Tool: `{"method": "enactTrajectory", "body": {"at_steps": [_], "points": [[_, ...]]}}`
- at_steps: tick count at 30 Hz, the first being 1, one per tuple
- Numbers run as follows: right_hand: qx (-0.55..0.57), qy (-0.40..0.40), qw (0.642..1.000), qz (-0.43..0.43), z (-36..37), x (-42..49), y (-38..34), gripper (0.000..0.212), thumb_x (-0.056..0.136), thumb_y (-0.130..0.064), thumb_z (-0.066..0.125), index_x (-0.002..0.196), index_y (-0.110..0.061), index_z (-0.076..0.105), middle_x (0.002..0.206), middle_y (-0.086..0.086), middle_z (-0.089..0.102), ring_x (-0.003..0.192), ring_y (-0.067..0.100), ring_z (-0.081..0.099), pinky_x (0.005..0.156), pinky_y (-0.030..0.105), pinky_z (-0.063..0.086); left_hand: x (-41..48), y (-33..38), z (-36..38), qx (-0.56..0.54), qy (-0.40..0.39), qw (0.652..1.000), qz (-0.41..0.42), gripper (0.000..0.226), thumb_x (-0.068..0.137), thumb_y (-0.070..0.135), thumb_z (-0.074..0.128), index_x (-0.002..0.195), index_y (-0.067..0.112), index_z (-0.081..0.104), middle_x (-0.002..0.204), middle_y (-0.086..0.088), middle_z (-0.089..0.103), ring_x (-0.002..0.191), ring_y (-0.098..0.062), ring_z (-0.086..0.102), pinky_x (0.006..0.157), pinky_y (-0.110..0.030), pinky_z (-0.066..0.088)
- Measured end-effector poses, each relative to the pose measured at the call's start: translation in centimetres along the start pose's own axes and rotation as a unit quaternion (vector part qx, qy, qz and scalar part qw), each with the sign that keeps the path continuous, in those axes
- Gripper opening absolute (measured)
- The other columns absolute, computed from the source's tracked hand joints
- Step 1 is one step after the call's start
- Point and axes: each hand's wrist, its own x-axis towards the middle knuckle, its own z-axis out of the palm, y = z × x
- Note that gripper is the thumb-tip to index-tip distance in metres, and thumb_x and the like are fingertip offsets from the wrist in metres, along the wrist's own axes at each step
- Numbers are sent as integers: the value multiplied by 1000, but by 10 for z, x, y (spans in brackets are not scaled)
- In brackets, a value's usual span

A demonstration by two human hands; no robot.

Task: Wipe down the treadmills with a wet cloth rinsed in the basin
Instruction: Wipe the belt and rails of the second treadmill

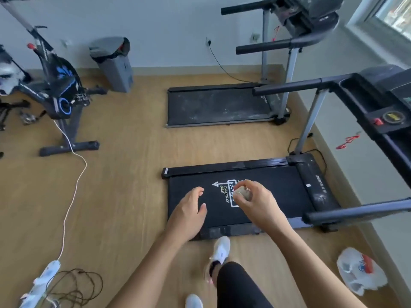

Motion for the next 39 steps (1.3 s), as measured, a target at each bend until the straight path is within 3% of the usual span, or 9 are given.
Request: {"method": "enactTrajectory", "body": {"at_steps": [11, 14, 16, 20, 24, 27, 30, 33, 39], "points": [[51, -67, 993, 78, 14, 338, -51, 12, 93, -37, 63, 103, -41, 67, 99, -7, 70, 87, 10, 67, 73, 28, 53, 327, -21, -100, -17, -9, 997, -77, 39, 105, 24, 51, 144, 27, 49, 142, 17, 53, 131, 0, 49, 108, -19, 38], [19, -74, 996, 45, -18, 438, -95, 12, 96, -34, 63, 107, -37, 69, 86, -10, 67, 78, 2, 62, 60, 13, 43, 402, -19, -147, -17, 6, 995, -102, 37, 105, 26, 53, 142, 30, 52, 138, 18, 56, 128, 3, 51, 107, -23, 44], [-7, -80, 997, 10, -45, 506, -132, 14, 98, -32, 64, 111, -32, 69, 79, -10, 65, 72, 2, 61, 54, 13, 41, 447, -15, -178, -17, 13, 993, -118, 37, 105, 22, 54, 142, 26, 53, 139, 16, 57, 126, 4, 52, 103, -18, 40], [-1, -53, 998, -33, -88, 627, -209, 14, 99, -32, 64, 113, -30, 68, 96, -13, 65, 82, 1, 61, 55, 10, 39, 527, 0, -225, -23, -9, 992, -125, 38, 107, 23, 50, 145, 27, 50, 141, 17, 53, 128, 3, 50, 99, -13, 36], [-2, -42, 998, -48, -101, 736, -250, 12, 99, -35, 65, 110, -32, 69, 103, -11, 67, 88, 3, 63, 63, 17, 44, 620, -4, -246, -55, -5, 988, -144, 34, 104, 32, 49, 134, 46, 52, 136, 23, 55, 124, 1, 54, 105, -26, 46], [-2, -26, 999, -38, -102, 824, -262, 14, 98, -38, 65, 110, -35, 69, 105, -10, 67, 91, 7, 64, 69, 23, 50, 713, -14, -260, -71, 2, 988, -136, 31, 104, 31, 50, 127, 51, 53, 126, 29, 55, 121, 0, 58, 104, -28, 49], [-7, -13, 1000, -2, -105, 917, -264, 14, 98, -40, 64, 111, -36, 68, 108, -11, 66, 93, 5, 63, 68, 18, 47, 834, -24, -282, -71, -30, 990, -116, 31, 107, 25, 50, 134, 40, 54, 128, 24, 53, 121, -3, 58, 100, -22, 45], [8, -16, 998, 52, -116, 989, -272, 12, 95, -40, 67, 107, -39, 69, 107, -14, 69, 91, 2, 64, 71, 18, 48, 961, -14, -319, -44, -58, 995, -69, 30, 105, 22, 53, 125, 44, 55, 130, 23, 58, 124, 1, 56, 99, -20, 45], [172, 65, 967, 176, -172, 1095, -280, 22, 85, -36, 79, 105, -44, 72, 92, -15, 74, 80, 3, 70, 75, 25, 58, 1201, 65, -384, 25, -123, 991, 50, 27, 103, 20, 55, 124, 38, 56, 121, 30, 56, 114, 5, 59, 96, -26, 49]]}}
